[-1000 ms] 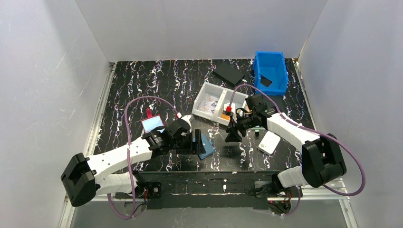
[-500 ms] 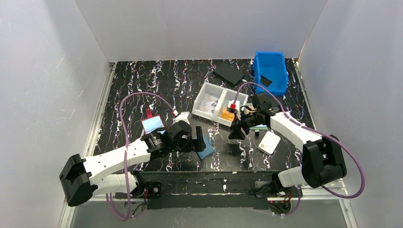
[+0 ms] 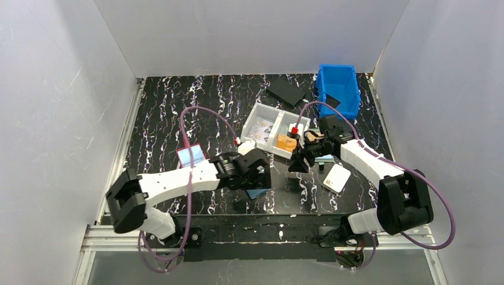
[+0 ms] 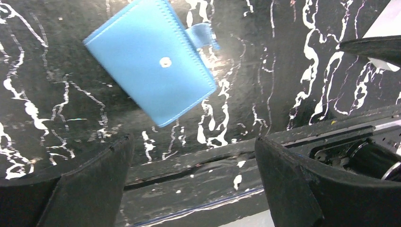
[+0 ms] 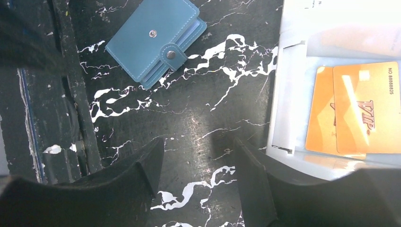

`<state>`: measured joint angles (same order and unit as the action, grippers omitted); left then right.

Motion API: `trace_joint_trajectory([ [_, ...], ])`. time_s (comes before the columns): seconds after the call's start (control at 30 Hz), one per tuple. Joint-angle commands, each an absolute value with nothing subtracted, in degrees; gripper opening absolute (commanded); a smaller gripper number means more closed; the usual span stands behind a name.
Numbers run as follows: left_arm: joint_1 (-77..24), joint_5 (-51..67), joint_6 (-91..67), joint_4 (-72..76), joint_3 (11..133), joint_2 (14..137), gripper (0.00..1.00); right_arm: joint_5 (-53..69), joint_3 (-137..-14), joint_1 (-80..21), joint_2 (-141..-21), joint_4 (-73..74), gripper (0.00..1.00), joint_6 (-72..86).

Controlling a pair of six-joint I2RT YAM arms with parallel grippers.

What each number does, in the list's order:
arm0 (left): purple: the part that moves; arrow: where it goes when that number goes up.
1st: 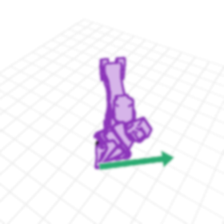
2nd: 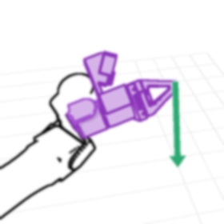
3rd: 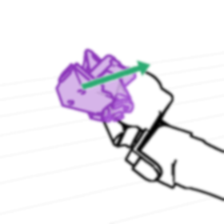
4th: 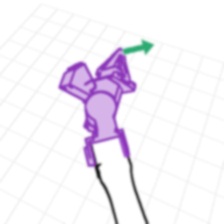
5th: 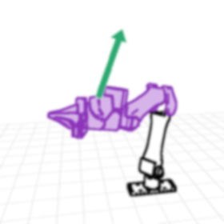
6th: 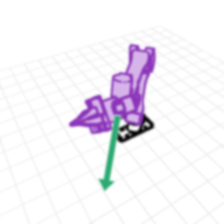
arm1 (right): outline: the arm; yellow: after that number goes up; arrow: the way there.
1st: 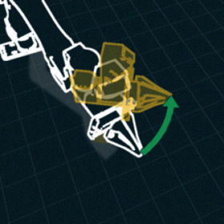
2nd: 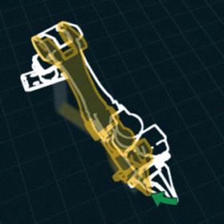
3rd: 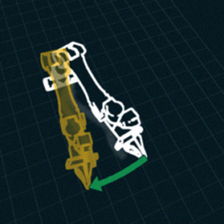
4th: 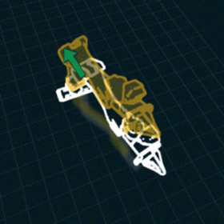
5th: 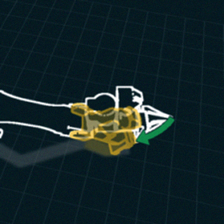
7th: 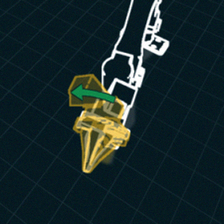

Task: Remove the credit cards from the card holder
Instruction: Open the card holder at the center of the board.

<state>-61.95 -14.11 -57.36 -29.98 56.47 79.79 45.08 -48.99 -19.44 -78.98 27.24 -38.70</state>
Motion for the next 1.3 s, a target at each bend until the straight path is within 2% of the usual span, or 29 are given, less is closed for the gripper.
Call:
trace_joint_trajectory([
  [0.0,-64.1,-20.5,-63.4,-42.2,65.9,87.2,0.98,46.0,-50.9,-18.0,-76.8,26.9,0.65,-37.6],
  [0.47,-65.0,-18.4,-66.2,-45.6,77.0,104.7,0.75,46.1,-51.2,-17.1,-77.0,27.3,0.64,-37.3],
  [0.67,-65.0,-22.4,-67.0,-52.4,82.4,109.7,0.74,46.2,-51.2,-17.1,-77.2,27.4,0.64,-37.3],
  [0.77,-65.0,-22.9,-66.9,-54.6,83.6,111.3,0.69,46.3,-51.2,-17.0,-77.2,27.4,0.64,-37.3],
  [0.87,-65.0,-23.0,-66.3,-55.6,83.6,111.7,0.56,46.4,-51.2,-14.9,-77.3,27.5,0.64,-37.3],
  [1.03,-65.1,-24.1,-66.1,-55.6,82.5,109.8,0.35,46.5,-51.3,-17.0,-77.4,27.7,0.64,-37.3],
  [1.27,-65.6,-25.3,-64.8,-51.7,78.6,101.1,0.01,47.0,-51.3,-17.0,-77.6,28.0,0.64,-37.4],
])
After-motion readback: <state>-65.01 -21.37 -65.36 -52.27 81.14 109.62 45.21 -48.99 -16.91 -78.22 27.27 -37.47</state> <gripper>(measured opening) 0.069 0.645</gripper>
